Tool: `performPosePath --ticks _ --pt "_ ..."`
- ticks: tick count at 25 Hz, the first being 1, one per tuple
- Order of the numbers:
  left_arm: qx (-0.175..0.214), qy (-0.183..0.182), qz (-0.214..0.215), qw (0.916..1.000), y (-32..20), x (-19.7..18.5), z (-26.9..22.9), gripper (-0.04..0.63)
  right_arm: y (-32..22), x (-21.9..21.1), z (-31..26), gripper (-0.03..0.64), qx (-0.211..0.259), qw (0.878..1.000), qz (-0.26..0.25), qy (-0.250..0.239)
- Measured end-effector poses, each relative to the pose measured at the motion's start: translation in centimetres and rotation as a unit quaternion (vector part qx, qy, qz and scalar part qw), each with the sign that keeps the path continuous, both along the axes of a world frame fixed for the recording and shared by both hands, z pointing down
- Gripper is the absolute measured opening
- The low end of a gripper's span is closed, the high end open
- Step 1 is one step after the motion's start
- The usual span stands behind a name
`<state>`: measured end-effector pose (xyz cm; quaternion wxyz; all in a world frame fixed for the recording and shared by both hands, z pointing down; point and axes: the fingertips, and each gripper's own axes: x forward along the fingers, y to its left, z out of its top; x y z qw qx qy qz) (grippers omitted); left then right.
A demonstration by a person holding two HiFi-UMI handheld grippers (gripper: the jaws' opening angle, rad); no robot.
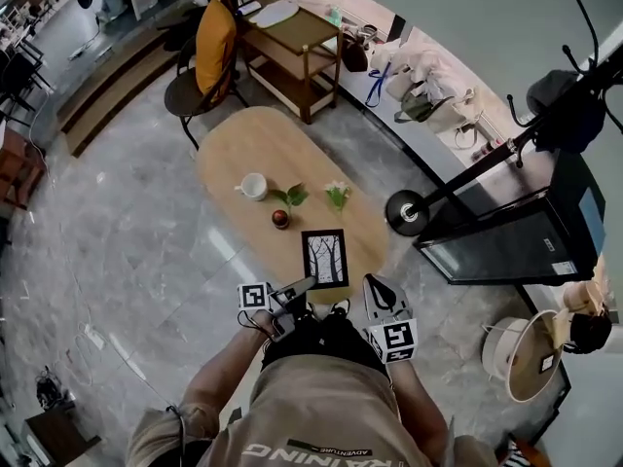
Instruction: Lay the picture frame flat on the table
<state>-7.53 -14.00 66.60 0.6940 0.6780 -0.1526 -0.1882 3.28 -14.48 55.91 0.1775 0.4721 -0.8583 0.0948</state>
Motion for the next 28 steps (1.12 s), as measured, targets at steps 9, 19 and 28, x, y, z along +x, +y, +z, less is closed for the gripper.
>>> performPosePath --ticks 9,19,28 --pt "-0.044 -0.023 0.004 0.9988 -2.9 1.6 7.5 0.075 -4.3 -0.2 5.0 0.006 -0.017 1.0 0.019 -0.016" --pt "-0.072 -0.05 0.008 0.9961 -4.2 1.7 17.2 0.075 -6.8 -1.2 15.8 0.006 -0.07 0.997 0.031 -0.033" --pt "-0.099 -0.068 0.03 0.9923 -4.8 3.0 22.3 0.075 -2.8 0.0 21.9 0.006 -0.136 0.99 0.007 -0.026"
